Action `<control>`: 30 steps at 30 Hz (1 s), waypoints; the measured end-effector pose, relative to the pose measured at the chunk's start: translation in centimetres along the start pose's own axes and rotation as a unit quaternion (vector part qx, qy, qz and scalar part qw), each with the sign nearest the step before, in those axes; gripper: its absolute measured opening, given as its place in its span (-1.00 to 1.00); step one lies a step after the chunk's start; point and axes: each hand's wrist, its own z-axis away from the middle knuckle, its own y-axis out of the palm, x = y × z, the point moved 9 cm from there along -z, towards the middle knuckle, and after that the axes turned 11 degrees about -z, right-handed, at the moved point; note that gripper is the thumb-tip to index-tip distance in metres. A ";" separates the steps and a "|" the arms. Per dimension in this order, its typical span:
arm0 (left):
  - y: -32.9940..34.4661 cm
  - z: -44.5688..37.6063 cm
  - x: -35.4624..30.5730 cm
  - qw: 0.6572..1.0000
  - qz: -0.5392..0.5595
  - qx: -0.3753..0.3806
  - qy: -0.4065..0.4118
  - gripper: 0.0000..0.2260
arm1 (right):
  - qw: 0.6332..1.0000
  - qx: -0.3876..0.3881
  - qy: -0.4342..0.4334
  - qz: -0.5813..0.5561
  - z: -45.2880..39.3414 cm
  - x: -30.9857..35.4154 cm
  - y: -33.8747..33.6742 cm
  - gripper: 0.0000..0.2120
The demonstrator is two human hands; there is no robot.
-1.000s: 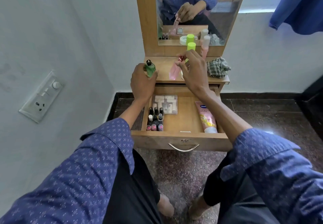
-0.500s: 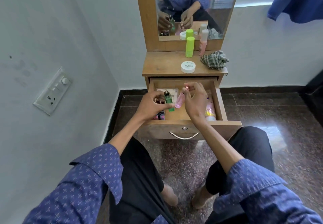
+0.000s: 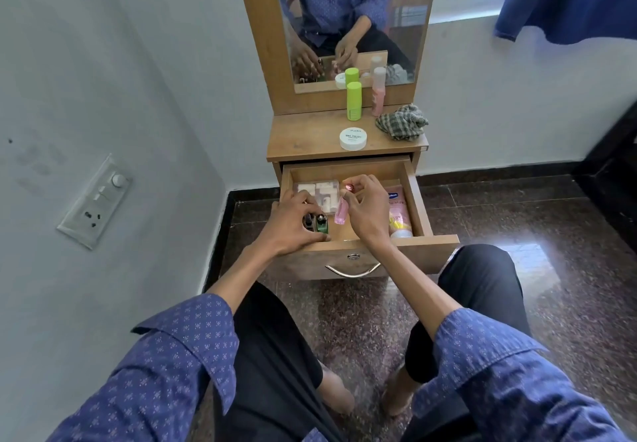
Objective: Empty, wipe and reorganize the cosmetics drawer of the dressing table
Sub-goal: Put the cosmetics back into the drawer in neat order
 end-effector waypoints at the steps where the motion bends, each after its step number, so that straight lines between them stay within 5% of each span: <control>1: -0.1 -0.2 -0.2 1.000 -0.023 0.011 0.008 -0.52 | 1.000 0.003 0.005 -0.005 0.1 -0.1 0.1 -0.96; 21: 0.9 -2.5 -2.2 0.952 -0.255 0.150 0.073 -0.64 | 0.997 0.066 0.018 0.019 0.1 -1.3 1.5 -0.89; 30: -0.1 -2.5 -1.0 0.962 -0.173 0.207 0.032 -0.63 | 0.996 0.084 0.023 0.031 0.2 -1.3 1.9 -0.86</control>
